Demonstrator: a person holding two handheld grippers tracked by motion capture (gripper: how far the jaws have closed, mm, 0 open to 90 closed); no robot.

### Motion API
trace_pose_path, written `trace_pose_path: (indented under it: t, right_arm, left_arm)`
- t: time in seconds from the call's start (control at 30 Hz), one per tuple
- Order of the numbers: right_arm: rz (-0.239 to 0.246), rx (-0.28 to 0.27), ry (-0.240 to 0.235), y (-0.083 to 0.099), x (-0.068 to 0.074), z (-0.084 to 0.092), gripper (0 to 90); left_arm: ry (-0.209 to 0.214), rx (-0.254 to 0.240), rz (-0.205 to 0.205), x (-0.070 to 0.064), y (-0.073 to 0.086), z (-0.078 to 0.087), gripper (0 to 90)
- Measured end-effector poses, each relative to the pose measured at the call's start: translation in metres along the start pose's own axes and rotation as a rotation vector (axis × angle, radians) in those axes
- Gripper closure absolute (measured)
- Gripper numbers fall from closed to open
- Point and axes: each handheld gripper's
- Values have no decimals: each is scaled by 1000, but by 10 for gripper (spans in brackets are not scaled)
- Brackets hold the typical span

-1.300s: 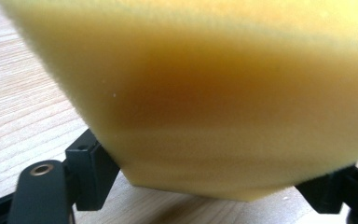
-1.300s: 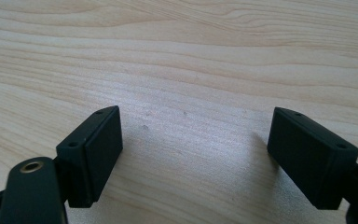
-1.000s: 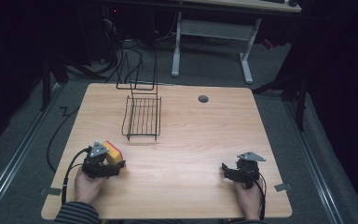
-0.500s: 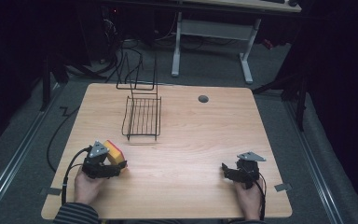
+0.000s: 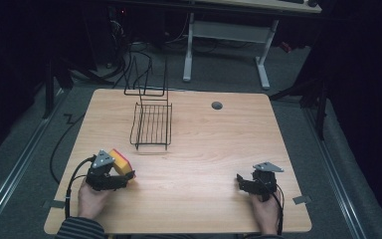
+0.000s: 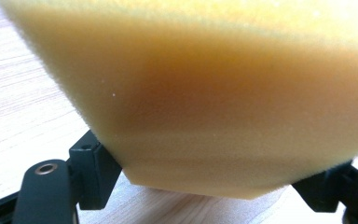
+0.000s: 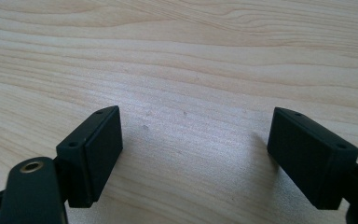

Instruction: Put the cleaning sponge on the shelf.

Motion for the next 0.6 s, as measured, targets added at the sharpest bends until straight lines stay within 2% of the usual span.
trace_pose_path:
  t: [0.2,0.4,0.6]
  right_arm:
    - [0,-2,0,0,0,0,181]
    - [0,-2,0,0,0,0,181]
    - [-1,1,-1,0,0,0,181]
  left_arm:
    - [-3,-11,-20,-3,-6,6,221]
    - [0,-19,-16,-3,-13,9,221]
    - [7,-25,-34,-5,-21,12,221]
Point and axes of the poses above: each handheld gripper's, and its own axes: z roughly backward along the jaws, y roughly out of its underside, x roughly to its left, and after that the axes turned 9 degrees about x, right-handed
